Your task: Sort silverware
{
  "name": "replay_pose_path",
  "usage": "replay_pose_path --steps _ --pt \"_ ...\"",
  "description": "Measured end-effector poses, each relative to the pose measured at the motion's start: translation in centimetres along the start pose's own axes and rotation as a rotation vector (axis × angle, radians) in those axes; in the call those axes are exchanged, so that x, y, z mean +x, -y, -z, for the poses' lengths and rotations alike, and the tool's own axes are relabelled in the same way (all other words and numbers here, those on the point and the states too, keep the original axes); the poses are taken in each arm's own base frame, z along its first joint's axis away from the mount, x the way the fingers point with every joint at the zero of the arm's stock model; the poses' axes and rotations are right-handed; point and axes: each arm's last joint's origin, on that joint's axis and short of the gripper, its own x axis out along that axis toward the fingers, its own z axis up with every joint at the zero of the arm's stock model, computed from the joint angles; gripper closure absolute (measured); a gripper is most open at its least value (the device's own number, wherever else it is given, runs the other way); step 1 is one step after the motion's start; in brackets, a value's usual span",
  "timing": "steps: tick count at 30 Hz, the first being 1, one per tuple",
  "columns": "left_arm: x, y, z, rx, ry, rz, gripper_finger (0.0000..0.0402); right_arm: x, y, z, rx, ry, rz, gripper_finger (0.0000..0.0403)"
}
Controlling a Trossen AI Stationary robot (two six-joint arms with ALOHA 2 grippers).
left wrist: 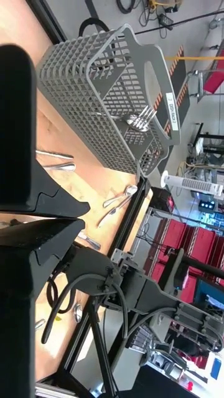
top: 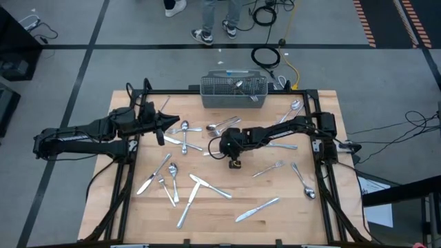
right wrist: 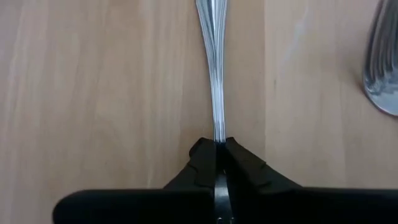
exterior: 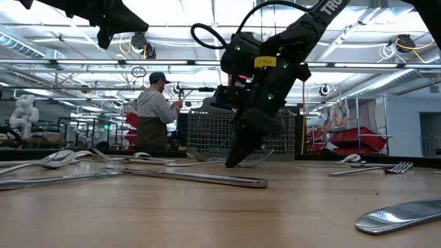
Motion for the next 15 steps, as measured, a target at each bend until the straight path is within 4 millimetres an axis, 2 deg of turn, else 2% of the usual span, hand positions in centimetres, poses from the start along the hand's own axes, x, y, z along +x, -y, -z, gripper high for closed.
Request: replay_pose_path --steps 6,8,15 --pt "0.0 0.0 0.0 0.002 0.0 -0.002 0.0379 -1.7 -0.7 0.3 0.014 -0.068 0.076 0.04" --pt "0.0 0.0 0.0 0.002 0.001 -0.002 0.0379 -3.0 -0.7 0.3 0.012 -0.11 0.106 0.0401" --pt "0.0 0.0 0.0 0.002 0.001 -0.002 0.0379 -9.2 -0.2 -1.5 -0.008 -0.04 0.234 0.0402"
